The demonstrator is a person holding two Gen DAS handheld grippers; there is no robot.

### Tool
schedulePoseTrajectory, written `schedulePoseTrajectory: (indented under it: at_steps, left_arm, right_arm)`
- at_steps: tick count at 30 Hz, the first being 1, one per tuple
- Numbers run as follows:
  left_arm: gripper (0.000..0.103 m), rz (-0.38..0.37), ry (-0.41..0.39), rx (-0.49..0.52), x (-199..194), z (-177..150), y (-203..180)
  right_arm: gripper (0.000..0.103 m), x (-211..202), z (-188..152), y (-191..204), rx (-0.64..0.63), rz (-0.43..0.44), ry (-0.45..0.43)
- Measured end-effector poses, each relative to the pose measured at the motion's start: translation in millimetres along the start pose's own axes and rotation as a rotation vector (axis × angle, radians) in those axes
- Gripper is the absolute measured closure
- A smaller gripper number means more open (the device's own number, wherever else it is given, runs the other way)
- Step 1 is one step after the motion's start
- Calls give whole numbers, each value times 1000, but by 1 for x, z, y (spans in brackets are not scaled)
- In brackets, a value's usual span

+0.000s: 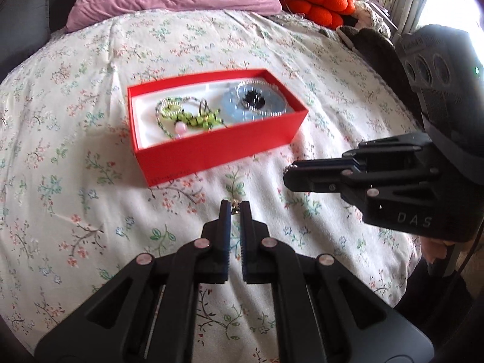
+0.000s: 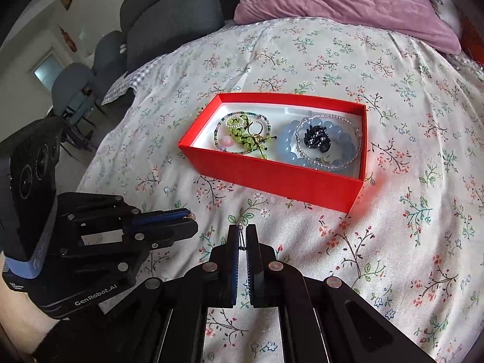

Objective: Organize jewelry
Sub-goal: 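Carry the gold earring into the red box and open the left tool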

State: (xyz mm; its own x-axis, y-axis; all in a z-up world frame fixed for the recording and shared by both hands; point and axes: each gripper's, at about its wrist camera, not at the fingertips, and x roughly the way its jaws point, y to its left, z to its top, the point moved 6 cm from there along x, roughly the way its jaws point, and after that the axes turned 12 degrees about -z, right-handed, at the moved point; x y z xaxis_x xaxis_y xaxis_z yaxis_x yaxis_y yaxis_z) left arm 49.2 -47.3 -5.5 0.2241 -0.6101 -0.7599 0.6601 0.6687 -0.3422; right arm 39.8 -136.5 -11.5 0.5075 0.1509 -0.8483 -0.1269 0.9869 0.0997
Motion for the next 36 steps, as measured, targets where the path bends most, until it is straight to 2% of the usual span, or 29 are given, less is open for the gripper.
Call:
schedulePoseTrajectory:
  at_steps: [16, 22, 31, 33, 36]
  left_arm:
    - [96, 98, -123, -97, -15, 61, 16]
    - [96, 101, -164, -184, 1, 75, 36]
    - [96, 112, -184, -247, 25, 86, 49]
    - [92, 111, -179, -249, 27, 87, 48]
    - [80, 126, -165, -226, 29, 86, 45]
  right_arm:
    - [98, -21, 49, -19, 78, -77, -90]
    - [98, -13, 72, -32, 152, -55, -96]
    - [97, 13, 86, -40, 241, -4, -80]
    - [86, 18, 87, -45, 280, 13, -62]
    - [86, 21, 86, -52, 308, 29, -42]
